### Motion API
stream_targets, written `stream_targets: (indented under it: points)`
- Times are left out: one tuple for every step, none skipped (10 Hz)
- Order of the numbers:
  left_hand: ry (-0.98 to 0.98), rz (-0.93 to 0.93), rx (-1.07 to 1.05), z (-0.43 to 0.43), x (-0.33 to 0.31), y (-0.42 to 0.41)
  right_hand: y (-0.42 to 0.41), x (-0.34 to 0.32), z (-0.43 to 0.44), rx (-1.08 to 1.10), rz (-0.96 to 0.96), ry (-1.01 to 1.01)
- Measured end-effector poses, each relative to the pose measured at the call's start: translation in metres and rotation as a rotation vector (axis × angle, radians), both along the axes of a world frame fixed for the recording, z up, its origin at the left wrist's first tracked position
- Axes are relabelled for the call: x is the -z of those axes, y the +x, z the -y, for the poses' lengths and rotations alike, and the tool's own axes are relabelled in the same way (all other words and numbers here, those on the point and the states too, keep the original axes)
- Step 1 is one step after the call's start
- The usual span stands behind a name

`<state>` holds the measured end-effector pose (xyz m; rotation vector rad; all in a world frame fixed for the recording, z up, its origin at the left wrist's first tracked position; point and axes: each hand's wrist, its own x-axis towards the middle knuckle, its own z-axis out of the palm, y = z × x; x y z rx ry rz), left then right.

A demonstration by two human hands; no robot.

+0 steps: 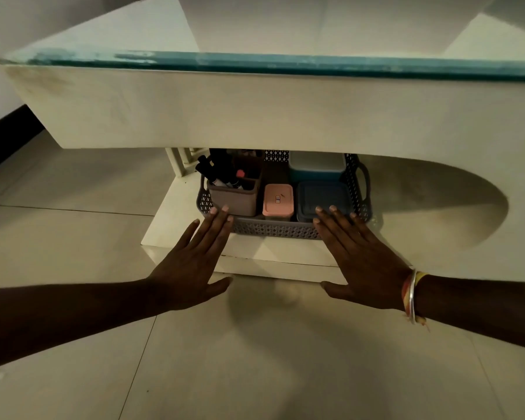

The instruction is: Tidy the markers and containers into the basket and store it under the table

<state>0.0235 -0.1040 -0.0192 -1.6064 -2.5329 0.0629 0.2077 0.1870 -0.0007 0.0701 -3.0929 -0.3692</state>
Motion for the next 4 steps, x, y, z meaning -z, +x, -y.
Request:
stream_targets:
  points:
    - [0.004,-0.023,-0.022,-0.01,-0.004,-0.001,-0.009,-0.004,0.0,-0.037,-0.017,-0.015]
    - [0.015,-0.01,-0.067,-0.023,-0.018,-0.001,-0.022,-0.01,0.002,-0.022,-0.029,-0.061]
    - [0.017,0.014,-0.106,-0.03,-0.044,0.004,-0.022,-0.027,0.005,0.002,0.01,-0.064]
    - [0.009,0.042,-0.094,-0.027,-0.069,0.025,-0.008,-0.047,0.018,-0.056,0.081,-0.064]
